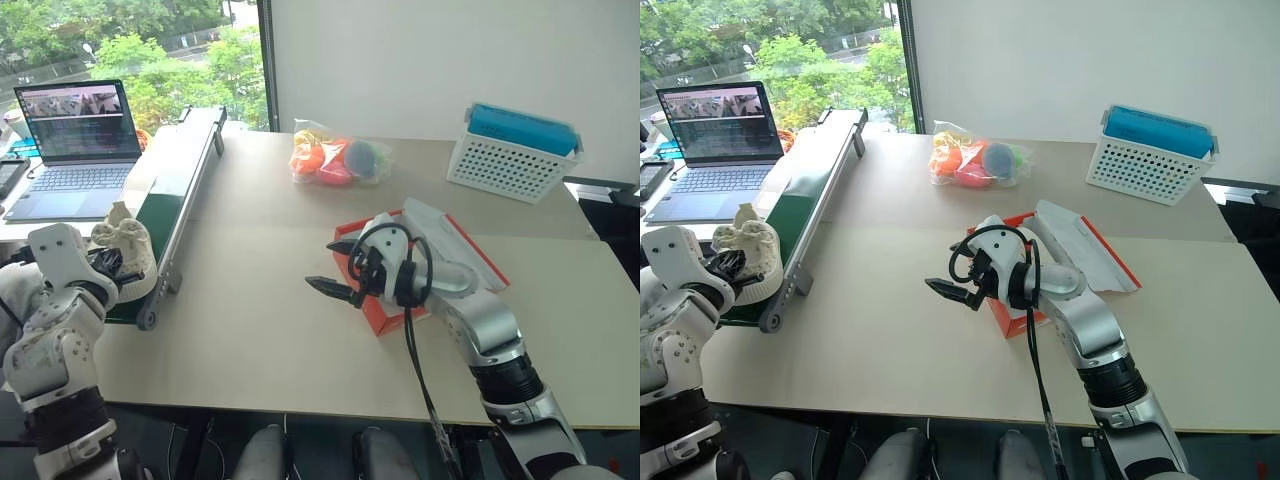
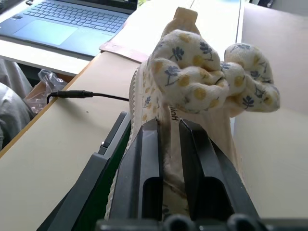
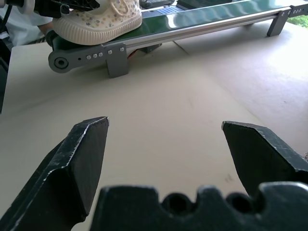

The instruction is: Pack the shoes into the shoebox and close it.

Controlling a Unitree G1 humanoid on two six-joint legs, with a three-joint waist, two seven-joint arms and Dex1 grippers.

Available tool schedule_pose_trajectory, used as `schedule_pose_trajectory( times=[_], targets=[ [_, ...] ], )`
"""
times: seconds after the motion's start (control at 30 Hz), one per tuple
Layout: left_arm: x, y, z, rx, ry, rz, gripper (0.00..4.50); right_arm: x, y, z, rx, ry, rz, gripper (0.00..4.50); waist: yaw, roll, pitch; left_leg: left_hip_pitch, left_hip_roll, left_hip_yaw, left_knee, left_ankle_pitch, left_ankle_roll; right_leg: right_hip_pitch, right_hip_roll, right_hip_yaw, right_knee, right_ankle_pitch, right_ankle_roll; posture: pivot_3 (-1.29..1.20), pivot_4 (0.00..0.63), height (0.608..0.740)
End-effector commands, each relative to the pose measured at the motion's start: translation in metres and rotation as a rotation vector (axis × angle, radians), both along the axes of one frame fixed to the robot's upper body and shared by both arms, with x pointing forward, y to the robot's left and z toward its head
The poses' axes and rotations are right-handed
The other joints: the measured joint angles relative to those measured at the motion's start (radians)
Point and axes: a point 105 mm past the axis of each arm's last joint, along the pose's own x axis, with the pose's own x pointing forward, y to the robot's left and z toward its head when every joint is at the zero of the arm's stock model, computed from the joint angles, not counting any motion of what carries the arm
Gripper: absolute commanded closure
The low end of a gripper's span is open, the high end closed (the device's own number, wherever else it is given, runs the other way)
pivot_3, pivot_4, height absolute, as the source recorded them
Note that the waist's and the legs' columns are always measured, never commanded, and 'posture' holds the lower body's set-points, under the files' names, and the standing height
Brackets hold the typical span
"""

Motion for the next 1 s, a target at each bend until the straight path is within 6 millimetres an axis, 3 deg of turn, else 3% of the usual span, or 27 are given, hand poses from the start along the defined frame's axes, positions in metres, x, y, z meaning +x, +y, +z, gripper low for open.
schedule_pose_trajectory(
  times=[0.03, 0.13, 0.23, 0.63, 0.7, 0.83, 0.93, 1.0],
  targets=[
    [0.004, -0.031, 0.055, -0.005, -0.272, -0.106, 3.83, 0.002, -0.002, 0.016, 0.031, -0.042, -0.014, 0.0, 0.0, -0.001, -0.001, -0.001, 0.0, 0.0, 0.0, 0.0, 0.0, 0.0, 0.0, 0.0, 0.0, 0.0, 0.0, 0.0, 0.15, 0.74],
    [0.006, -0.051, 0.062, -0.086, -0.343, -0.176, 3.83, 0.008, -0.003, 0.019, 0.08, -0.007, -0.045, 0.0, -0.005, -0.001, -0.001, -0.001, 0.0, 0.0, 0.0, 0.0, 0.0, -0.001, -0.001, 0.001, 0.0, 0.0, 0.0, 0.0, 0.15, 0.74],
    [0.008, -0.059, 0.056, -0.103, -0.322, -0.195, 3.83, 0.015, -0.005, 0.023, 0.095, 0.004, -0.073, 0.0, -0.014, -0.001, -0.001, -0.001, 0.0, 0.0, 0.0, 0.0, 0.0, -0.001, 0.0, 0.001, 0.001, 0.0, 0.0, 0.0, 0.15, 0.74],
    [0.007, -0.065, 0.042, -0.062, -0.244, -0.213, 3.83, 0.022, -0.011, 0.028, 0.124, 0.015, -0.118, 0.0, -0.026, -0.001, -0.001, -0.001, 0.001, 0.0, 0.0, 0.0, 0.0, -0.001, 0.007, 0.002, 0.005, 0.0, 0.0, 0.0, 0.15, 0.74],
    [0.008, -0.071, 0.036, -0.062, -0.207, -0.246, 3.83, 0.022, -0.011, 0.028, 0.124, 0.016, -0.12, 0.0, -0.026, -0.001, -0.001, -0.001, 0.001, 0.0, 0.0, 0.0, 0.0, -0.001, 0.007, 0.002, 0.005, 0.0, 0.0, 0.0, 0.15, 0.74],
    [0.008, -0.095, -0.002, -0.152, -0.06, -0.316, 3.83, 0.022, -0.01, 0.027, 0.126, 0.016, -0.121, 0.0, -0.026, -0.001, -0.001, -0.001, 0.001, 0.0, 0.0, 0.0, 0.0, 0.0, 0.007, 0.002, 0.005, 0.0, 0.0, 0.0, 0.15, 0.74],
    [0.008, -0.105, -0.026, -0.356, -0.049, -0.272, 3.83, 0.023, -0.009, 0.026, 0.124, 0.014, -0.128, 0.0, -0.025, -0.002, -0.001, -0.001, 0.001, 0.0, 0.0, 0.0, 0.0, 0.0, 0.007, 0.002, 0.004, 0.0, 0.0, 0.0, 0.15, 0.74],
    [0.006, -0.112, -0.034, -0.384, -0.031, -0.276, 3.31, 0.023, -0.01, 0.026, 0.123, 0.014, -0.135, 0.0, -0.025, -0.002, -0.001, -0.002, 0.002, 0.0, 0.001, 0.0, 0.0, 0.0, 0.007, 0.002, 0.003, 0.0, 0.0, 0.0, 0.15, 0.74]
  ],
)
